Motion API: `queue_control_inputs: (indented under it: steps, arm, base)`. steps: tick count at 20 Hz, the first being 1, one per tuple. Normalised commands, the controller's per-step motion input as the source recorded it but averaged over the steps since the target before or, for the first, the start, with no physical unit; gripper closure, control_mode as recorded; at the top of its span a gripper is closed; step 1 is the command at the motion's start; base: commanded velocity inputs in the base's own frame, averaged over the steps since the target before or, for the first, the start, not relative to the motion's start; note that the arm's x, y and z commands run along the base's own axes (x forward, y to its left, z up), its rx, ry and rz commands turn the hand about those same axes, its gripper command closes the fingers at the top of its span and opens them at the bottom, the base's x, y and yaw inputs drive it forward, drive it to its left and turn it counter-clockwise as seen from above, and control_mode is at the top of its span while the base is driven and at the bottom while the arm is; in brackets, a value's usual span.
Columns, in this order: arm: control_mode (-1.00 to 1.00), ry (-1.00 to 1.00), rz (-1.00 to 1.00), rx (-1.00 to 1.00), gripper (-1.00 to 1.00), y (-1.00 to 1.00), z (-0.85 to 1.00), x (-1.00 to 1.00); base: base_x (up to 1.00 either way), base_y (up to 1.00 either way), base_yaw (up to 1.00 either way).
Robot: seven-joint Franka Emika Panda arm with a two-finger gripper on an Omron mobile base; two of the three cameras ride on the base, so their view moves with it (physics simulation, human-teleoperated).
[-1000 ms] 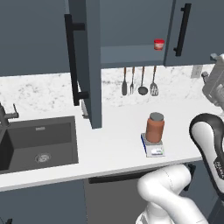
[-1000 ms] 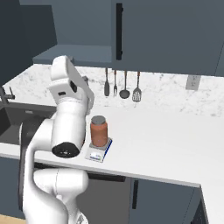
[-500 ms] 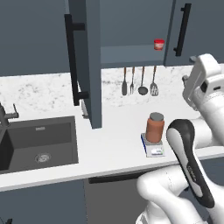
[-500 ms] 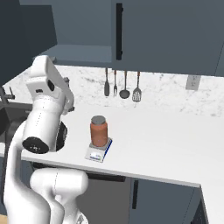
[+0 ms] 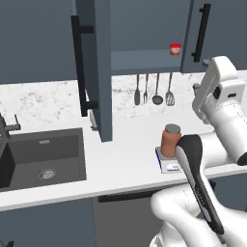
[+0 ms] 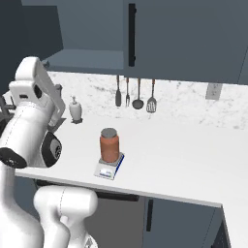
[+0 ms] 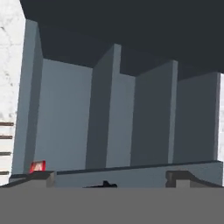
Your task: Pick the honey bottle and place it on the digital scale for weighing, and close the cabinet.
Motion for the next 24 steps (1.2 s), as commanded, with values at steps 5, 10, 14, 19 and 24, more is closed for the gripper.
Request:
queue_control_inputs:
  steps: [5, 10, 14, 19, 24]
  arm:
    - [-1.0, 0.12, 0.0, 0.03, -1.0, 0.31, -0.32, -1.0]
    - [-1.0, 0.02, 0.0, 0.02, -1.0, 0.68, -0.62, -1.0]
    - [-1.0, 0.0, -0.07, 0.07, -1.0, 0.85, -0.76, -0.95]
    - [-1.0, -0.06, -0.11, 0.15, -1.0, 1.0, -0.99, -0.11]
    - [-1.0, -0.25, -0.07, 0.18, -1.0, 1.0, -0.84, 0.02]
  base:
    - [0.0, 0.0, 0.0]
    - [0.0, 0.0, 0.0]
    - [0.0, 0.0, 0.0]
    - [0.0, 0.0, 0.0]
    - [0.0, 0.0, 0.0]
